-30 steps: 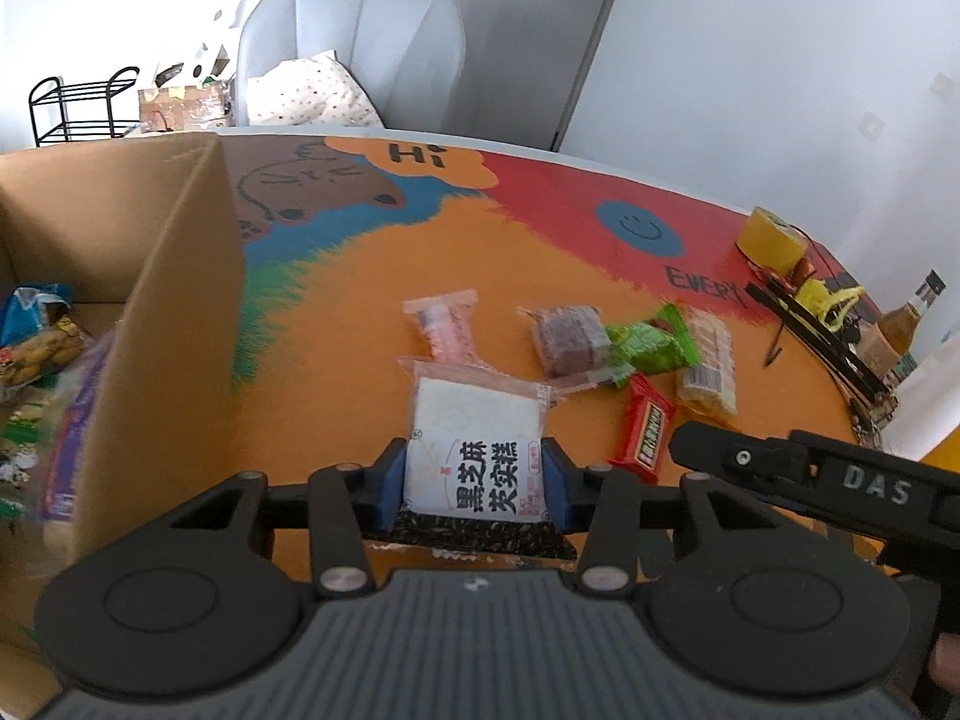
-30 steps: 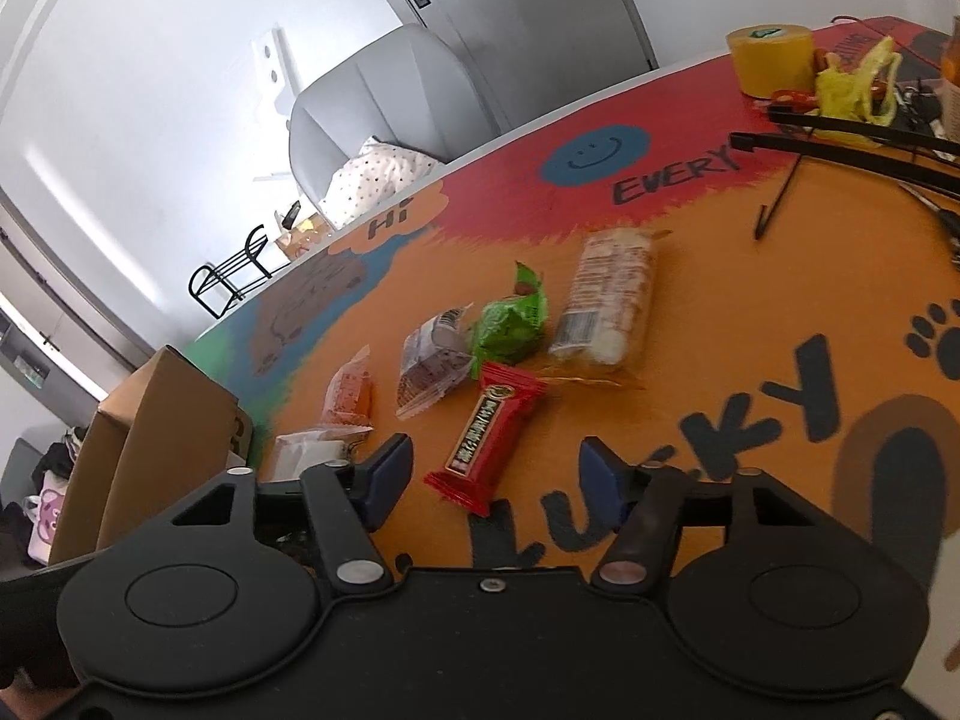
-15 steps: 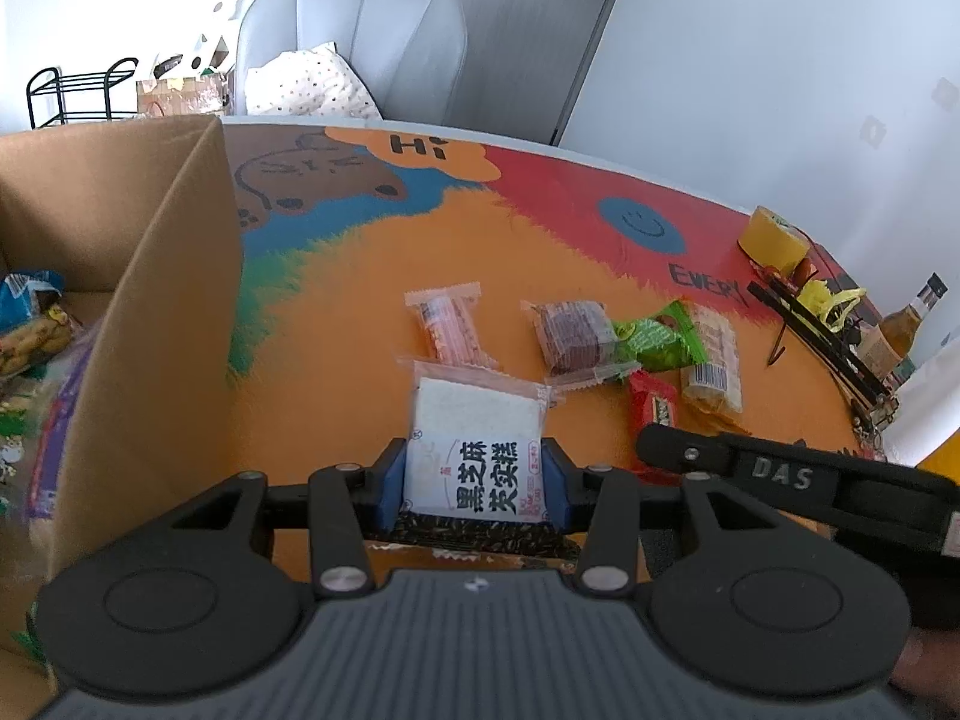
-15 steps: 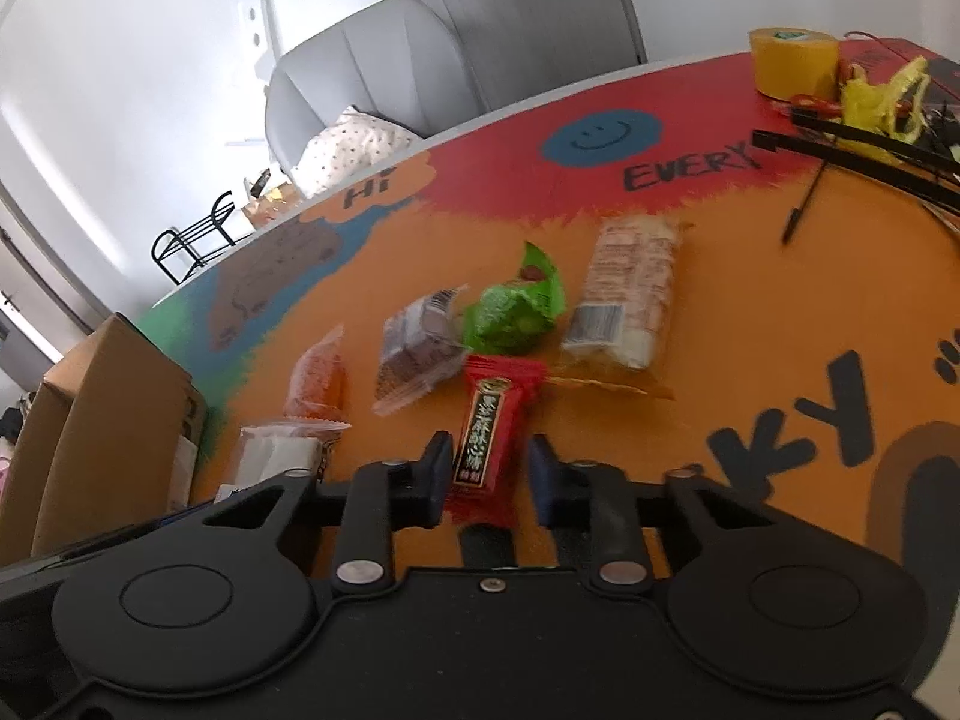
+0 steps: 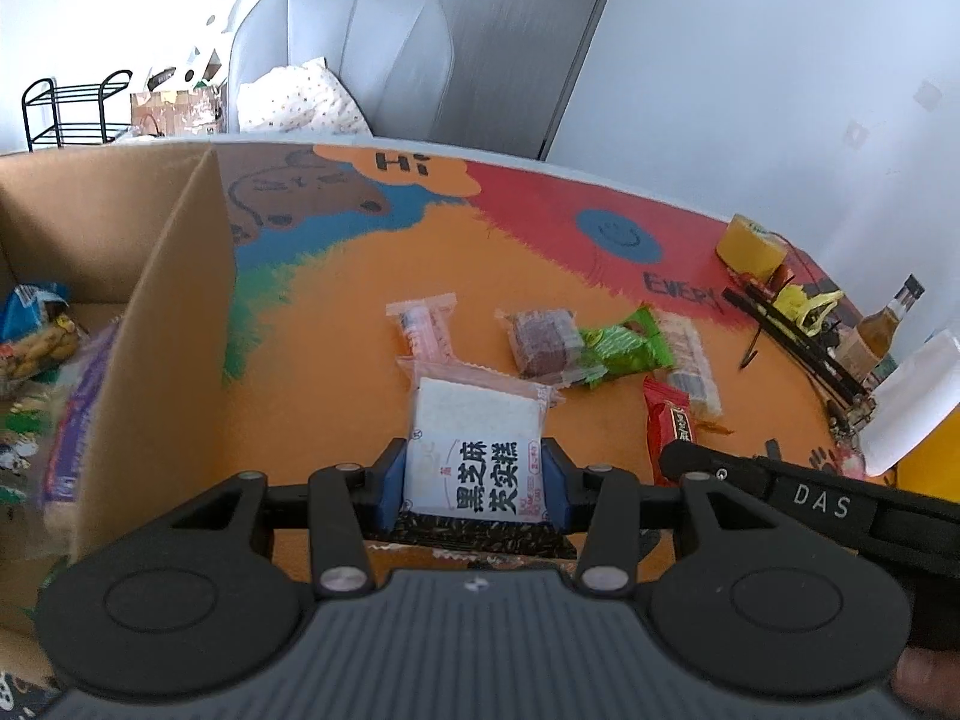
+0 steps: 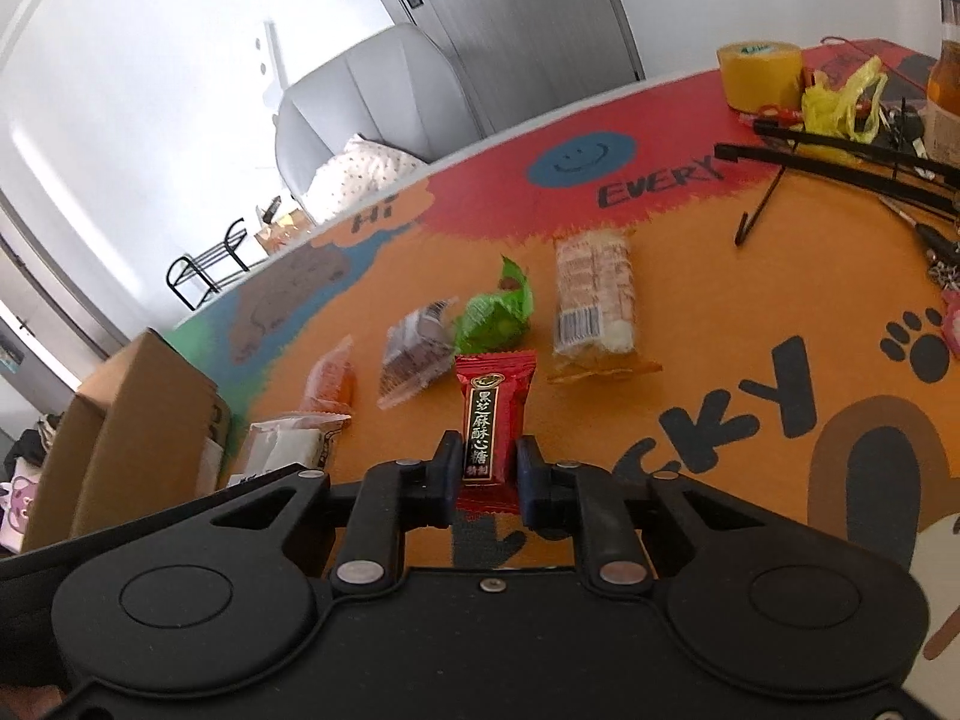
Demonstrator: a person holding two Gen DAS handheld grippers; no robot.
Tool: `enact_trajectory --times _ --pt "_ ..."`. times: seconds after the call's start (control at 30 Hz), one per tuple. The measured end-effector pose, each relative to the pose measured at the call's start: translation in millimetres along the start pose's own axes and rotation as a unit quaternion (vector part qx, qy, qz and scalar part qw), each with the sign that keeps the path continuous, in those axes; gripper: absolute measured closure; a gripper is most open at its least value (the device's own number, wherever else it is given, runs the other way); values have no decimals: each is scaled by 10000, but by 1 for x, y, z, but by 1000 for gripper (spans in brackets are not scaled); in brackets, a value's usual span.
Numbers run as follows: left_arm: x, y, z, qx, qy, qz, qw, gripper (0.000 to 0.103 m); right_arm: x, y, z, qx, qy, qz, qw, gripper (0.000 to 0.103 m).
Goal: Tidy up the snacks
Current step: 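Carry the white packet into the box with the left tool while the right tool drops the red bar in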
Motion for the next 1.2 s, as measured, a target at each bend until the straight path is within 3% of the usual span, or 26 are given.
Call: enact_trajectory --times 0.57,1.2 --pt "-28 -44 -13 -78 -44 486 9988 58 -18 -27 -46 -486 -152 351 9981 86" --pt "-44 -78 -51 -307 -212 794 9961 59 -16 -27 -99 -901 -417 356 9944 86"
Point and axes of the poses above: each gripper's, at about its wrist camera, not at the fingertips, and y roughly the way its jaws point, z to its right, x to its underside, the point moved 5 cm from there along y, roughly the way its jaws point, and after that the axes turned 10 degrees about z, right-handed, at the moved point
